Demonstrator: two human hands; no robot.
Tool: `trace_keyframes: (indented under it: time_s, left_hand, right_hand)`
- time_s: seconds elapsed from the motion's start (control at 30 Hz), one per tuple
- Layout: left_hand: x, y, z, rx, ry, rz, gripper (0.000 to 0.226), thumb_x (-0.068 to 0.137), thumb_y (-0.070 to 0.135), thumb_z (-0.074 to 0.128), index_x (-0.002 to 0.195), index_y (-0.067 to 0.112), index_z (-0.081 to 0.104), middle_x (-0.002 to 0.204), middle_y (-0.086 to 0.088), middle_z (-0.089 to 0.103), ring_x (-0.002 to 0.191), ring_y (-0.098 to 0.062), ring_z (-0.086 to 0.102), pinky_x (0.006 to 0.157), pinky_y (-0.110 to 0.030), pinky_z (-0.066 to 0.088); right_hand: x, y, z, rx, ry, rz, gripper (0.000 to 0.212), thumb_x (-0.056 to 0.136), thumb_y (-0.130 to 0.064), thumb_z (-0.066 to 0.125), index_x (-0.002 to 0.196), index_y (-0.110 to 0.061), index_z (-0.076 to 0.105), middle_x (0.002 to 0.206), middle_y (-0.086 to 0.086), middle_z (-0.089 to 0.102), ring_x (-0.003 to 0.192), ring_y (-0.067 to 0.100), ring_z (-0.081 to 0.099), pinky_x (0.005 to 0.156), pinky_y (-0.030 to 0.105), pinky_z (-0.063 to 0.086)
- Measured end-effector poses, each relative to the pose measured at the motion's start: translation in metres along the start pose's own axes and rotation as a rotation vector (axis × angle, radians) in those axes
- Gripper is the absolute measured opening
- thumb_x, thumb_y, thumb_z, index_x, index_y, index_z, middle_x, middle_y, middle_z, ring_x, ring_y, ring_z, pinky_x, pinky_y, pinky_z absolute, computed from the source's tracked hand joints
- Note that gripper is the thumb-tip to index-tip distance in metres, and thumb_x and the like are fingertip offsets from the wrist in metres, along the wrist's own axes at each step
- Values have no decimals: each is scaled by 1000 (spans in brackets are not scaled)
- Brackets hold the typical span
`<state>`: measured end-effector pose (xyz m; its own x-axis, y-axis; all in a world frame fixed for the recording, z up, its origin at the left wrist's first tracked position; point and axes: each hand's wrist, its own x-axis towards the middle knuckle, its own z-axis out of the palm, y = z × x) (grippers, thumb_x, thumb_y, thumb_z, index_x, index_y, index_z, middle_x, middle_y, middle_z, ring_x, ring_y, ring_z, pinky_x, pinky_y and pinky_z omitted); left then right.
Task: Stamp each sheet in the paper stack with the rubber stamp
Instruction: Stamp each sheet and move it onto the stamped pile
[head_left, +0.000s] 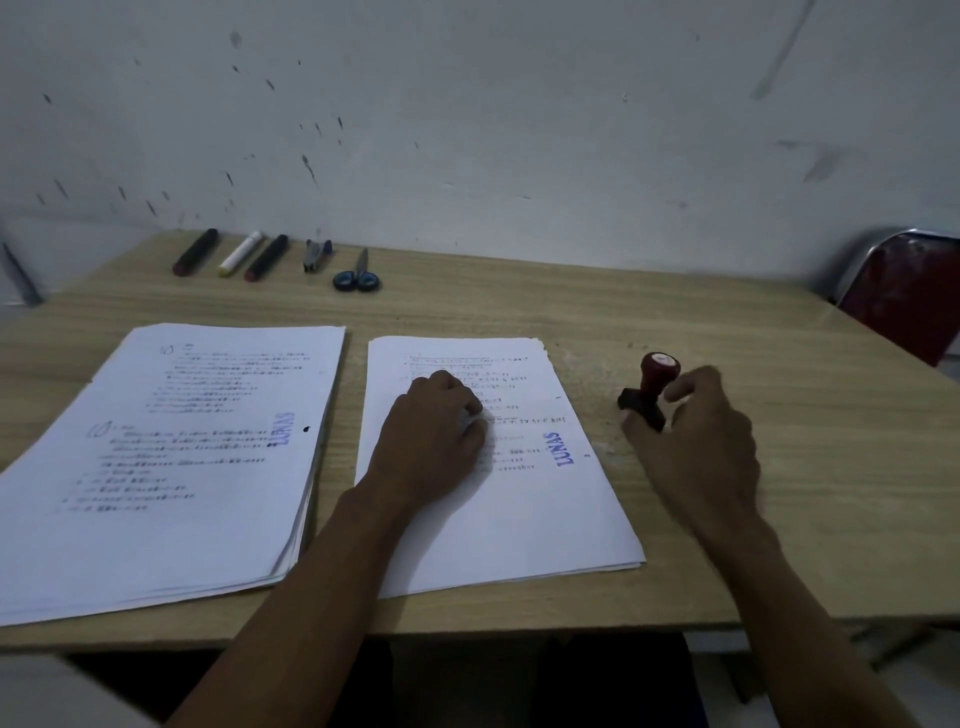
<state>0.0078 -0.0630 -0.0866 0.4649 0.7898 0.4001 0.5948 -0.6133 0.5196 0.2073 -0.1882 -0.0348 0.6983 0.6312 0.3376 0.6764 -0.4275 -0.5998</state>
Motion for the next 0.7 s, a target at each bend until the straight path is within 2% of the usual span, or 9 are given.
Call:
trace_keyframes:
  time_s: [0.07, 0.13, 0.23, 0.33, 0.43, 0.5, 0.57, 0.63, 0.7]
  left_hand:
    - [0, 0, 0, 1, -5, -5, 30, 79, 33, 50, 94, 15, 69, 101, -1, 62, 95, -25, 56, 82, -40, 45]
    - [-1, 1, -1, -8, -12, -17, 32, 78, 34, 49, 94, 16, 69, 102, 0, 62, 96, -24, 55, 83, -40, 45]
    - [-1, 4, -1, -14, -16, -24, 32, 78, 35, 48, 94, 17, 69, 102, 0, 62, 96, -23, 55, 84, -40, 45]
    - [-1, 4, 0, -12, -12, -27, 30, 78, 35, 49, 93, 18, 69, 101, 0, 62, 96, -23, 55, 83, -39, 46]
    - [-1, 3, -1, -11, -4, -24, 26, 80, 32, 52, 92, 18, 69, 100, 0, 62, 95, -23, 55, 82, -38, 45]
    - [-1, 3, -1, -6, -5, -18, 25, 80, 31, 53, 92, 17, 69, 100, 0, 62, 95, -24, 55, 82, -38, 46]
    - [-2, 4, -2, -2, -7, -16, 29, 79, 33, 49, 93, 16, 69, 100, -1, 62, 95, -24, 55, 82, -40, 46]
    - [-1, 4, -2, 2, -12, -21, 31, 78, 34, 48, 92, 16, 69, 100, -1, 62, 95, -24, 55, 82, -40, 46]
    - [0, 4, -2, 8, -16, -24, 31, 78, 34, 48, 93, 16, 69, 100, -1, 62, 95, -24, 55, 82, -39, 46]
  right_hand:
    - [-18, -4, 4, 4, -110, -20, 29, 80, -46, 72, 96, -25, 60, 91, -3, 65, 80, 18, 58, 69, 32, 45]
    - [-31, -7, 10, -22, -200, -68, 33, 79, -55, 70, 93, -25, 68, 89, -6, 67, 80, 14, 62, 70, 31, 50]
    - [-40, -6, 18, -75, -205, -116, 42, 77, -57, 71, 98, -21, 72, 97, -5, 68, 86, 13, 63, 72, 33, 54]
    - [-42, -4, 22, 4, -174, -93, 36, 74, -48, 79, 100, -25, 69, 98, -7, 66, 88, 11, 63, 73, 33, 52]
    - [-41, -6, 21, 98, -161, -40, 22, 73, -29, 84, 84, -28, 65, 83, -12, 64, 78, 7, 62, 69, 30, 52]
    - [-41, -8, 19, 134, -156, -5, 21, 73, -19, 84, 78, -27, 65, 75, -15, 64, 75, 9, 65, 70, 31, 53]
    - [-39, -9, 19, 137, -155, 26, 24, 72, -21, 84, 86, -24, 65, 78, -13, 66, 80, 15, 67, 72, 31, 53]
    - [-39, -11, 17, 58, -182, 35, 39, 71, -35, 85, 102, -23, 64, 92, -9, 66, 89, 17, 65, 76, 33, 52]
    - [-39, -14, 15, 23, -217, 32, 46, 70, -41, 84, 107, -22, 64, 94, -7, 65, 90, 17, 64, 77, 33, 51]
